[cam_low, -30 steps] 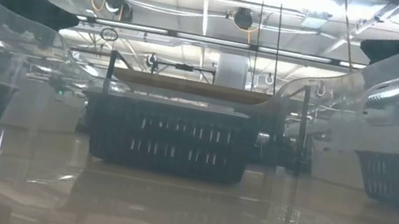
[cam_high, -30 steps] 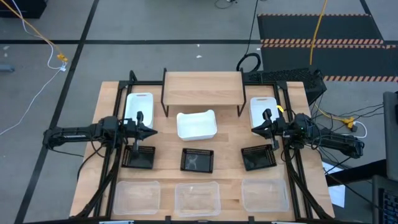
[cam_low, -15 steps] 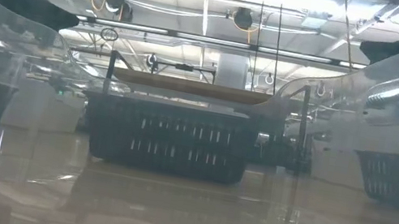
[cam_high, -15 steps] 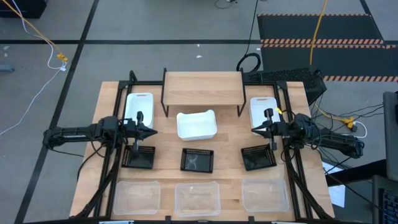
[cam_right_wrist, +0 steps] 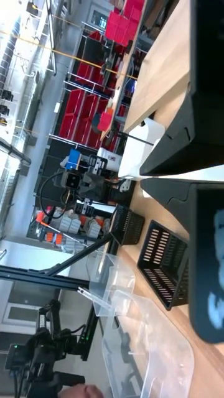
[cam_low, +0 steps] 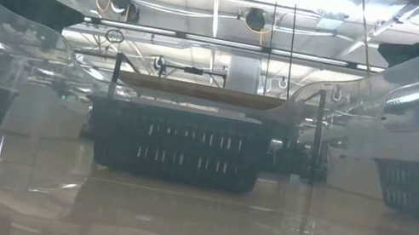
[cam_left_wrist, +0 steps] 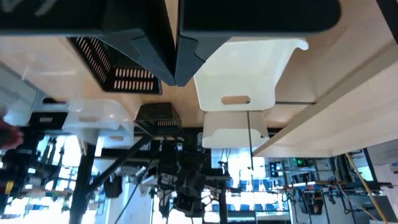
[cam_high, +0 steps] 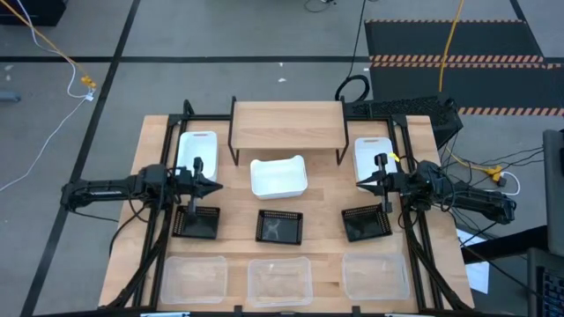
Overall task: Stack baskets on shelf by color
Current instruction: Put the right white bin on the shelf
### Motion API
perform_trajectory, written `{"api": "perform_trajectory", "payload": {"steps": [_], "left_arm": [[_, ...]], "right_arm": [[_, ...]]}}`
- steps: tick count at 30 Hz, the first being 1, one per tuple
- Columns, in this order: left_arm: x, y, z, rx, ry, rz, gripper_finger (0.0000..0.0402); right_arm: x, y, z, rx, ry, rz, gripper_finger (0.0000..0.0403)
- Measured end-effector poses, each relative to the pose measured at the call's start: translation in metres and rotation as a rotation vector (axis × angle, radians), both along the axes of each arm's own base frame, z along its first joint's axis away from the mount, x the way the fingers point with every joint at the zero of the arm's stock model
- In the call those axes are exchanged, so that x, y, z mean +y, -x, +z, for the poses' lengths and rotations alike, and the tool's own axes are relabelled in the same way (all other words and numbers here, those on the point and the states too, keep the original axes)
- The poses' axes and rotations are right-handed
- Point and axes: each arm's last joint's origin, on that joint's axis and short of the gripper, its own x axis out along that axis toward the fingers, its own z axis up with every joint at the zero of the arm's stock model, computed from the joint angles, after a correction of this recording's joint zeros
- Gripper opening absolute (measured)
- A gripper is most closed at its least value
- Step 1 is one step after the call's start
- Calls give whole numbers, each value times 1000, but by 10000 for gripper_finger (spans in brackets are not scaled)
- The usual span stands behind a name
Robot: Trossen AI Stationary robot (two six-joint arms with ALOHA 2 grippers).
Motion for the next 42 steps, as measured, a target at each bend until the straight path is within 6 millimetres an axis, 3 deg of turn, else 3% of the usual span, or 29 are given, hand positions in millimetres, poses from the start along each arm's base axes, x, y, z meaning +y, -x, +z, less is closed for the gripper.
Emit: {"api": "perform_trajectory", "payload": {"steps": [12, 18, 24, 29, 33, 39, 42], "left_arm": [[0, 0, -3, 28, 10, 3, 10], [1, 0, 0, 0, -60, 28, 10], [2, 0, 11, -108, -162, 80, 10], [2, 2, 22, -228, -143, 87, 10], [3, 5, 32, -330, -133, 118, 10], [11, 6, 32, -320, -82, 369, 10], [12, 5, 28, -286, -61, 372, 10]], "right_arm": [[0, 1, 7, -73, 63, -6, 11], [0, 4, 18, -183, -17, -10, 11], [-7, 10, 33, -378, -262, -223, 11], [-17, -5, 8, -72, -389, -492, 11], [-21, -13, 40, 44, -459, -557, 11], [-28, -38, 97, 349, -392, -631, 11], [-31, -49, 98, 506, -369, -665, 11]]}}
